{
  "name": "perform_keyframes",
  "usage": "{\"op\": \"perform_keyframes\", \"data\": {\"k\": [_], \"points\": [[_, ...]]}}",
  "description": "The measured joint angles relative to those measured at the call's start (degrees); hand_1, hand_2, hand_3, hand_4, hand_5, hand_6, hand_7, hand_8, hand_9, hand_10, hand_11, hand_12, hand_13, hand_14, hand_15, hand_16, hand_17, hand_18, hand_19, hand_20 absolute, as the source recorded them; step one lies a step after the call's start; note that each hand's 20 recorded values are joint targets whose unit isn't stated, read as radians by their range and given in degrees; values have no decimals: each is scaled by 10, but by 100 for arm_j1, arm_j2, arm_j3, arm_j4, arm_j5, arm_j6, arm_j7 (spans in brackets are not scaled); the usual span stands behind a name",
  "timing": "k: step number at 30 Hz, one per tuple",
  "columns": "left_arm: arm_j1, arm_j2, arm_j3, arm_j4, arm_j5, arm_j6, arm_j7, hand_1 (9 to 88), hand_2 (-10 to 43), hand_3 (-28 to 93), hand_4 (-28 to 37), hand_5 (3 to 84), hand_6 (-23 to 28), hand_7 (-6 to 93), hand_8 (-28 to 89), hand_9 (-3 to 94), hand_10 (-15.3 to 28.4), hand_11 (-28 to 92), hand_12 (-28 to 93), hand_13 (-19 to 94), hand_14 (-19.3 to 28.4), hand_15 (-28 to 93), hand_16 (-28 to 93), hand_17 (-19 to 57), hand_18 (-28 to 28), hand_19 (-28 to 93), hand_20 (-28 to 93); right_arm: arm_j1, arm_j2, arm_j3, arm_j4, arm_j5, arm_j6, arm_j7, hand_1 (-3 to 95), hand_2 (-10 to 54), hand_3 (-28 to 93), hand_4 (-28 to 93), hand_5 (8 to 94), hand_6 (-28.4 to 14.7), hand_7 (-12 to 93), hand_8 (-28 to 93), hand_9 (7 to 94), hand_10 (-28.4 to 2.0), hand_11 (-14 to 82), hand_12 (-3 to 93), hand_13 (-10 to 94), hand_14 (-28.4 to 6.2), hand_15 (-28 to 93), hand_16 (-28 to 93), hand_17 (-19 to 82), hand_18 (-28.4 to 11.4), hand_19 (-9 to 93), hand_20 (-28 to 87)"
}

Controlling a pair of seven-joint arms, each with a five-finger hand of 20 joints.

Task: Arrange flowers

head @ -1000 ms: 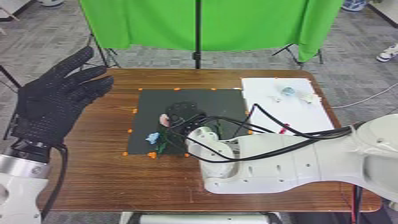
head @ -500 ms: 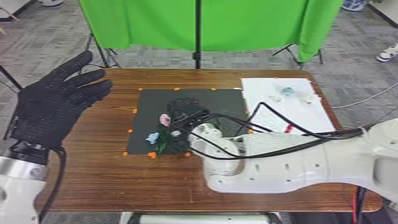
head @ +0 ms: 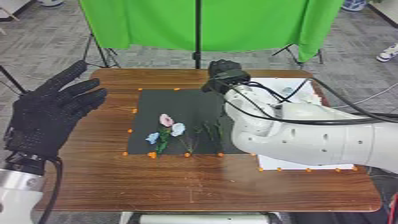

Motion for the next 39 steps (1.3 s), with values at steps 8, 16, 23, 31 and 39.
{"op": "perform_keyframes", "data": {"k": [8,16,23,31,39], "points": [[10,-62,83,-4,-1,47,31,239,71,760,-240,330,79,160,-106,311,209,248,109,241,284,444,-72,-43,284,506,412,-198,700,367,256,93,-514,176,338,-95,704,-283,542,-5,115,-109,786,-139,210,152,783,-86,539,164,374,-221,895,101],[-19,-87,173,-4,-1,63,36,238,72,760,-238,330,79,161,-106,311,209,248,109,241,284,444,-72,-44,284,505,412,-649,1061,484,509,181,-718,291,338,-95,704,-283,528,-3,114,-109,785,-137,212,154,785,-85,543,167,375,-221,898,96],[-143,-83,309,9,-3,78,57,239,72,761,-238,330,79,161,-106,312,209,249,109,241,283,445,-72,-44,284,505,412,-815,1139,457,691,248,-888,337,337,-95,703,-283,519,0,115,-110,783,-137,214,154,786,-84,548,168,376,-222,901,92],[-146,-76,333,9,-3,77,112,238,71,763,-239,329,79,161,-106,312,209,250,109,241,284,445,-72,-44,284,506,411,-740,1250,299,731,244,-930,419,341,-95,701,-283,520,1,116,-111,787,-137,216,154,790,-81,551,168,379,-222,904,88],[-160,-49,395,15,-10,81,167,238,70,765,-239,329,78,162,-106,313,209,251,109,241,284,446,-72,-43,284,506,411,-806,1289,529,895,358,-1339,362,351,-95,700,-283,484,34,123,-120,734,-142,214,154,751,-87,578,175,355,-216,896,82]]}}
